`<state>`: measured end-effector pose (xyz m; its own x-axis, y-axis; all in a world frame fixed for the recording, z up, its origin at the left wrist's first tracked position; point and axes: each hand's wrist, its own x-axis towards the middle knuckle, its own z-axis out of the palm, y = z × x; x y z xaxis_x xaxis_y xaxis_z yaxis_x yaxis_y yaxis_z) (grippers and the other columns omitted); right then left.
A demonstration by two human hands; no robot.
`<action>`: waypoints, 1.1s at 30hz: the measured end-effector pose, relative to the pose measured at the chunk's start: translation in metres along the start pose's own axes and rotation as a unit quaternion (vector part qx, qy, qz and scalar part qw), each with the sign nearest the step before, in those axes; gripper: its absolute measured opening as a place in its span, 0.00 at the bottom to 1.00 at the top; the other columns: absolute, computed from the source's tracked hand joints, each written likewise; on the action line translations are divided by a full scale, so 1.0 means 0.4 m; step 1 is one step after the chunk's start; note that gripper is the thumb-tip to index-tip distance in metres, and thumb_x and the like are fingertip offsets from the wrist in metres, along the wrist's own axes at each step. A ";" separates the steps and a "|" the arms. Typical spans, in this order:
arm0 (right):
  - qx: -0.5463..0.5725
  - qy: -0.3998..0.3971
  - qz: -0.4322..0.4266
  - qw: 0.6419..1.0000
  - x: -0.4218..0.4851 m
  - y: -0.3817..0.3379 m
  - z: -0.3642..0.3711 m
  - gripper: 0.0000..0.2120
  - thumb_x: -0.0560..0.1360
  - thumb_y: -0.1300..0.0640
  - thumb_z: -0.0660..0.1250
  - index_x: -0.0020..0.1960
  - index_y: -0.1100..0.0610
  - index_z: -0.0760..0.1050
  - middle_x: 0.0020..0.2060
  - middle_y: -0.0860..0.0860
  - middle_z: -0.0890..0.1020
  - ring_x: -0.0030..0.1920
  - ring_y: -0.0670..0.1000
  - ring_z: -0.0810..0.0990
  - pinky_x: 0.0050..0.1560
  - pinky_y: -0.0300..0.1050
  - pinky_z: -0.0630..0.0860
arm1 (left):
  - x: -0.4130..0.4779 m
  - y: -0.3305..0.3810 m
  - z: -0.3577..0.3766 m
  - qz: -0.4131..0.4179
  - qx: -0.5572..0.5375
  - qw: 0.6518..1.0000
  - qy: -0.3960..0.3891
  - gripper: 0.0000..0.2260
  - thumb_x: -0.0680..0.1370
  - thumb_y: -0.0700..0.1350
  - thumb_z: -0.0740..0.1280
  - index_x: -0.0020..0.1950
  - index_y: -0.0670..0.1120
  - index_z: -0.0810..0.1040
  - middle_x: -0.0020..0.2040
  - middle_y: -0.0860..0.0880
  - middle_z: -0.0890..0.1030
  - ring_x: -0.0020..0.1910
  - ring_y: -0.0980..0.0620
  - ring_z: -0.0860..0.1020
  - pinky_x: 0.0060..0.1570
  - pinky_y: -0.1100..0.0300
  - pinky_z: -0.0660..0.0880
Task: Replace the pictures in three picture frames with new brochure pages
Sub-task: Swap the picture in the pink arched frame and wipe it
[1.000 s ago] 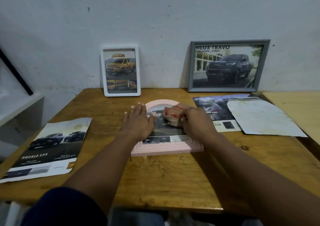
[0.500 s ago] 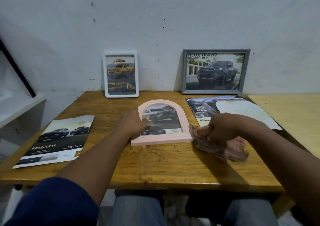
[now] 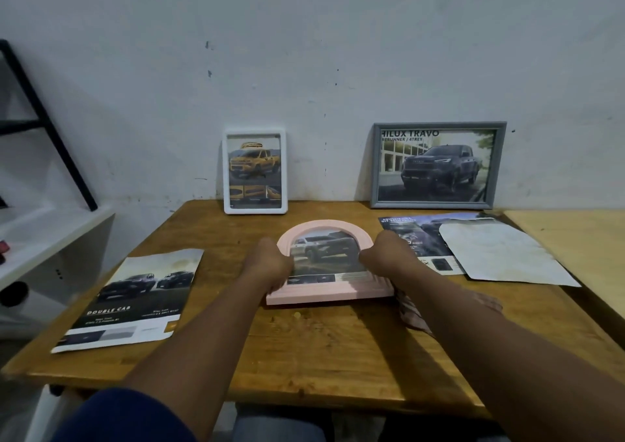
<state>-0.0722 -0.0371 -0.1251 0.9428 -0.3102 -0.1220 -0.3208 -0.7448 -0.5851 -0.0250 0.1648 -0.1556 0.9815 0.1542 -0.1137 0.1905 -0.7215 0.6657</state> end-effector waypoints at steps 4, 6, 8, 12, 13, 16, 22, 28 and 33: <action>0.056 0.031 0.030 0.998 0.023 -0.011 -0.003 0.21 0.76 0.57 0.69 0.66 0.62 0.71 0.61 0.59 0.78 0.56 0.59 0.78 0.53 0.51 0.78 | 0.010 0.004 -0.039 -0.047 -0.100 0.993 -0.039 0.13 0.74 0.43 0.76 0.54 0.39 0.78 0.49 0.43 0.81 0.46 0.45 0.80 0.37 0.54 0.76; 0.093 0.034 0.023 0.995 0.033 -0.017 -0.005 0.20 0.75 0.57 0.70 0.65 0.62 0.73 0.59 0.59 0.79 0.54 0.58 0.78 0.49 0.50 0.79 | 0.020 -0.002 -0.051 -0.060 -0.153 0.985 -0.049 0.13 0.75 0.42 0.76 0.55 0.41 0.78 0.50 0.42 0.82 0.46 0.45 0.82 0.41 0.52 0.81; 0.126 0.041 0.000 0.991 0.040 -0.020 -0.013 0.19 0.75 0.58 0.72 0.64 0.60 0.74 0.56 0.57 0.79 0.53 0.59 0.80 0.47 0.49 0.80 | 0.032 -0.006 -0.057 -0.061 -0.239 0.968 -0.054 0.14 0.75 0.40 0.75 0.58 0.44 0.77 0.51 0.41 0.83 0.48 0.43 0.84 0.49 0.45 0.83; 0.179 0.102 -0.093 0.974 0.037 -0.026 -0.051 0.18 0.75 0.62 0.73 0.63 0.58 0.74 0.53 0.53 0.78 0.51 0.54 0.77 0.45 0.46 0.76 | 0.051 0.014 -0.074 0.001 -0.321 0.947 0.000 0.17 0.76 0.38 0.74 0.61 0.47 0.74 0.54 0.41 0.82 0.49 0.42 0.83 0.50 0.45 0.82; 0.186 0.117 -0.112 0.969 0.037 -0.027 -0.063 0.19 0.75 0.63 0.72 0.64 0.58 0.74 0.54 0.53 0.79 0.51 0.54 0.77 0.47 0.48 0.77 | 0.053 0.027 -0.080 0.025 -0.327 0.944 0.016 0.17 0.76 0.39 0.74 0.61 0.48 0.73 0.53 0.41 0.82 0.49 0.43 0.83 0.50 0.45 0.82; 0.201 0.144 -0.152 0.957 0.048 -0.026 -0.088 0.18 0.76 0.63 0.71 0.65 0.58 0.74 0.52 0.50 0.79 0.50 0.52 0.78 0.52 0.51 0.79 | 0.061 0.064 -0.100 0.102 -0.323 0.939 0.057 0.18 0.77 0.40 0.74 0.61 0.51 0.70 0.53 0.46 0.81 0.47 0.48 0.82 0.49 0.47 0.82; 0.224 0.155 -0.170 0.947 0.086 0.009 -0.086 0.17 0.77 0.60 0.70 0.65 0.55 0.74 0.53 0.47 0.78 0.53 0.50 0.78 0.47 0.39 0.75 | 0.066 0.118 -0.087 0.201 -0.270 0.934 0.123 0.21 0.80 0.37 0.69 0.69 0.51 0.67 0.56 0.53 0.76 0.50 0.55 0.78 0.38 0.68 0.73; 0.227 0.141 -0.158 0.951 0.118 0.041 -0.064 0.22 0.77 0.60 0.71 0.70 0.55 0.71 0.62 0.52 0.78 0.60 0.51 0.76 0.60 0.52 0.76 | 0.089 0.116 -0.017 0.209 -0.246 0.940 0.114 0.26 0.80 0.35 0.68 0.73 0.55 0.65 0.64 0.53 0.74 0.54 0.58 0.74 0.38 0.73 0.69; 0.235 0.148 -0.161 0.947 0.140 0.054 -0.039 0.25 0.77 0.60 0.71 0.71 0.53 0.69 0.64 0.51 0.76 0.61 0.50 0.75 0.60 0.50 0.76 | 0.110 0.092 0.009 0.204 -0.241 0.944 0.093 0.30 0.80 0.34 0.68 0.75 0.58 0.63 0.66 0.52 0.74 0.49 0.62 0.76 0.35 0.72 0.73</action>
<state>-0.0278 -0.0796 -0.1320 0.8955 -0.3162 0.3132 0.1204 -0.5055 -0.8544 0.0251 0.1427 -0.1386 0.9417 0.0777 0.3273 -0.2791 -0.3630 0.8890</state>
